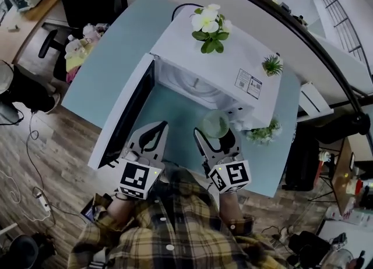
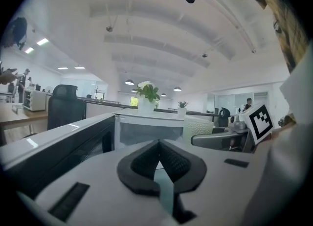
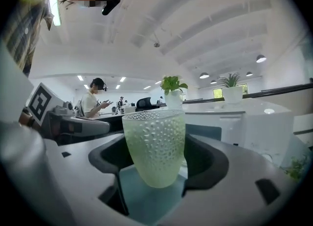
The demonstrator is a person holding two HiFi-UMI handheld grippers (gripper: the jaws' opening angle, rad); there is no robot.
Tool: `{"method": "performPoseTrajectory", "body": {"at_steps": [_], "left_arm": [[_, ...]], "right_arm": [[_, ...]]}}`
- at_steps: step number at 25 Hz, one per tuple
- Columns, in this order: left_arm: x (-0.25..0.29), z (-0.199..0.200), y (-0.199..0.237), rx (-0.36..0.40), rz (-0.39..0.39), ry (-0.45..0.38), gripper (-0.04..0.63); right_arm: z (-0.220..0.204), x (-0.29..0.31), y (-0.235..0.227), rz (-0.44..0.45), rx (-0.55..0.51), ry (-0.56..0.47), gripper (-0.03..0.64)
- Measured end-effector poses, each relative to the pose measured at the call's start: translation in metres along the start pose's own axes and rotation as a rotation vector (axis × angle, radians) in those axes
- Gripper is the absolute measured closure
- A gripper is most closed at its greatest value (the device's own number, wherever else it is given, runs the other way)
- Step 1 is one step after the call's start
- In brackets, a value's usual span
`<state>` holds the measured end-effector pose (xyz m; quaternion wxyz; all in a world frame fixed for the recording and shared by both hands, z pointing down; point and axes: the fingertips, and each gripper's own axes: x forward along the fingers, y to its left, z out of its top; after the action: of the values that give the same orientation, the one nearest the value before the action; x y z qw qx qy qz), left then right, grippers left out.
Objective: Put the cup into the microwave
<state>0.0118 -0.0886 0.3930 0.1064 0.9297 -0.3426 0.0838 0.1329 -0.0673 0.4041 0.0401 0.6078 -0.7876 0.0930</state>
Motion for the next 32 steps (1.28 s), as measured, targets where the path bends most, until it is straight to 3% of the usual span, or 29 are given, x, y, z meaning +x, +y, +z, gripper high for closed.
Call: {"method": "performPoseTrajectory", "body": {"at_steps": [11, 18, 32], "left_arm": [[0.011, 0.008, 0.008, -0.003, 0.166, -0.031, 0.603], [0.015, 0.006, 0.006, -0.007, 0.195, -0.029, 0.603], [0.013, 0.007, 0.02, -0.006, 0.174, -0.008, 0.603]], "right_arm": [[0.006, 0.007, -0.013, 0.14, -0.01, -0.021, 0.259], [0.001, 0.006, -0.02, 0.16, -0.01, -0.014, 0.259], [-0.005, 0.023, -0.013, 0.15, 0.005, 0.015, 0.258]]}}
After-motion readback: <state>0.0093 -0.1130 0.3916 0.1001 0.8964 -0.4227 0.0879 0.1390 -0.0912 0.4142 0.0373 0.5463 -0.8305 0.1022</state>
